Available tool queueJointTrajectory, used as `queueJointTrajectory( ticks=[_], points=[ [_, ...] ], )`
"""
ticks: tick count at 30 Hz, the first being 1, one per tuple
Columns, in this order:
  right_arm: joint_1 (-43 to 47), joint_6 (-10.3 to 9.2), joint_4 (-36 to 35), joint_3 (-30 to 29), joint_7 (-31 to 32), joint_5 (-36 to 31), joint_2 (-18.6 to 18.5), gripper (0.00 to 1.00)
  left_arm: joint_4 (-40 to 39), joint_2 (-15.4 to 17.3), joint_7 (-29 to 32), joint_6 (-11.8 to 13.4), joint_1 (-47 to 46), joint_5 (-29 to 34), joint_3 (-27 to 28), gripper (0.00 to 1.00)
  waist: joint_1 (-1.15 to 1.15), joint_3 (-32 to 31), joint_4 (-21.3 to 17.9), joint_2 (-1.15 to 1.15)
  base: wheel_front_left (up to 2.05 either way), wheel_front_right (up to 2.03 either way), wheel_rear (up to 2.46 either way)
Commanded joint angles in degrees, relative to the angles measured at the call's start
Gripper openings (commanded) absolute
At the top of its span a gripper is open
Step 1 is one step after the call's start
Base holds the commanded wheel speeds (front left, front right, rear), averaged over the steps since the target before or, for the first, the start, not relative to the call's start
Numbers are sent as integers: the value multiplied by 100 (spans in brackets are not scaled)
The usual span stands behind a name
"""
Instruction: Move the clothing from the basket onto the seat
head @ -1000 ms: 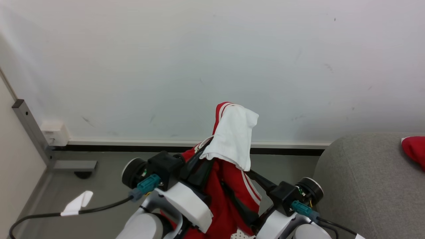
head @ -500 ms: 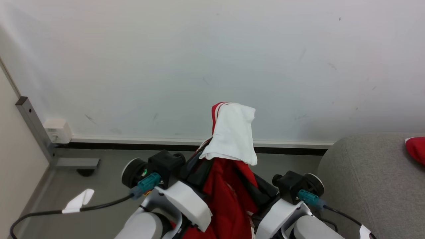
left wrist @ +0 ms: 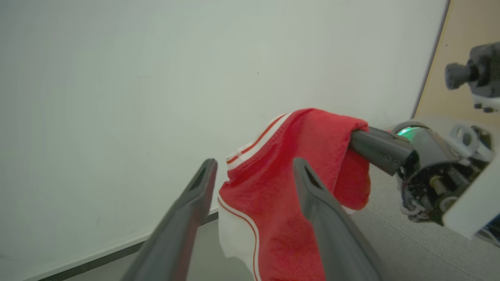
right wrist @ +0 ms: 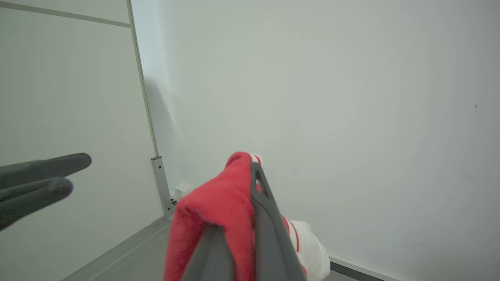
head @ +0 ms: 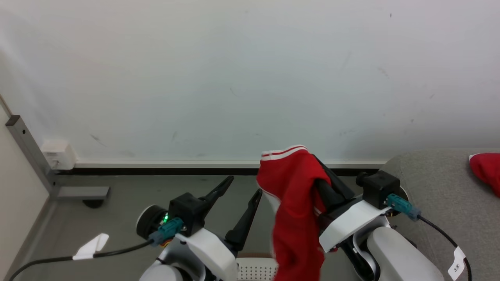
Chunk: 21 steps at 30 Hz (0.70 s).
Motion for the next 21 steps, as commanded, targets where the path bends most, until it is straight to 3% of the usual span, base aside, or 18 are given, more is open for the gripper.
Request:
queueJointTrajectory(
  ticks=[1,21],
  points=[
    [-124,-13,-17,-123,-29,-70,-3,0,8,43,1,-8,95,-90,2,100,0,9,-21,0,0,0,0],
    [-114,-13,-372,-770,14,-545,-2,0,58,61,-71,60,187,-113,-118,100,0,100,-565,0,0,0,0]
  ],
)
